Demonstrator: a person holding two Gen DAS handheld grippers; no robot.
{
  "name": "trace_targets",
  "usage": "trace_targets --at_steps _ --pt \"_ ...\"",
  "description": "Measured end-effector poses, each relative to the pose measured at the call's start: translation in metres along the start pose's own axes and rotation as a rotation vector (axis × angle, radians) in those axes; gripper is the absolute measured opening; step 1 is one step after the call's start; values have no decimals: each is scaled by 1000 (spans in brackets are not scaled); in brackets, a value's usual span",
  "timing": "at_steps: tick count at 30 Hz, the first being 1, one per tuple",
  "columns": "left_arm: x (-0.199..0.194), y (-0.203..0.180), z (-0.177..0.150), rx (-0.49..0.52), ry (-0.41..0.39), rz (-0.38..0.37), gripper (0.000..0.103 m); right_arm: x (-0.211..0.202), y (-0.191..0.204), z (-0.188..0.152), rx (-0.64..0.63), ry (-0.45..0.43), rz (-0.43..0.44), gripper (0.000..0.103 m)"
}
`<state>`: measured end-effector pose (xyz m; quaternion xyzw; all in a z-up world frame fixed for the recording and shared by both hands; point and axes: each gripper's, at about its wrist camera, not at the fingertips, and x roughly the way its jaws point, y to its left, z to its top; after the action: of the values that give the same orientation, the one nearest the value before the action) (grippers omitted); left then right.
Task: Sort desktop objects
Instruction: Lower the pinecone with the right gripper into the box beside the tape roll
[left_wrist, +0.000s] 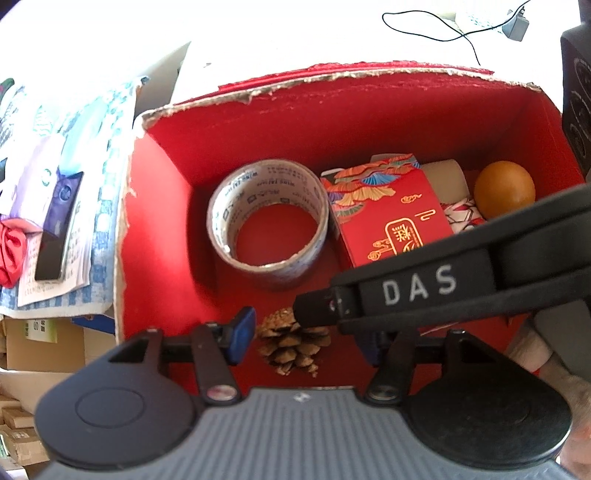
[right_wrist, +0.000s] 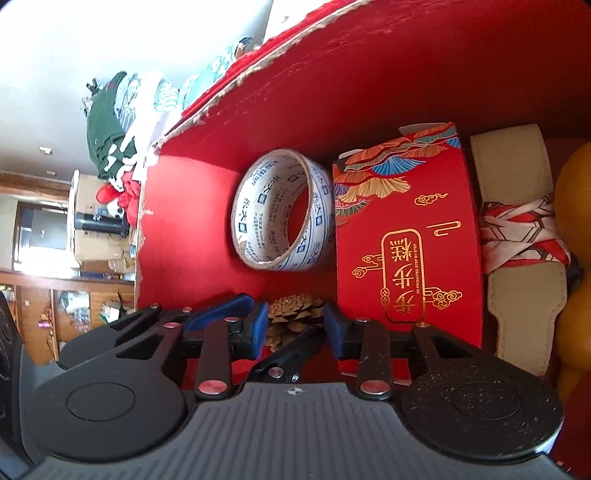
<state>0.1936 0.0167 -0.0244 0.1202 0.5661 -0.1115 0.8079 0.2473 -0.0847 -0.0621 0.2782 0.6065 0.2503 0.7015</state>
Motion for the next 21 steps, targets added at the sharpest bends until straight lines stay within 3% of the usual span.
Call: trace_targets --at_steps 21 --pt "-4 3 -15 -22 -67 -13 64 -5 -3 0 47 -37 26 38"
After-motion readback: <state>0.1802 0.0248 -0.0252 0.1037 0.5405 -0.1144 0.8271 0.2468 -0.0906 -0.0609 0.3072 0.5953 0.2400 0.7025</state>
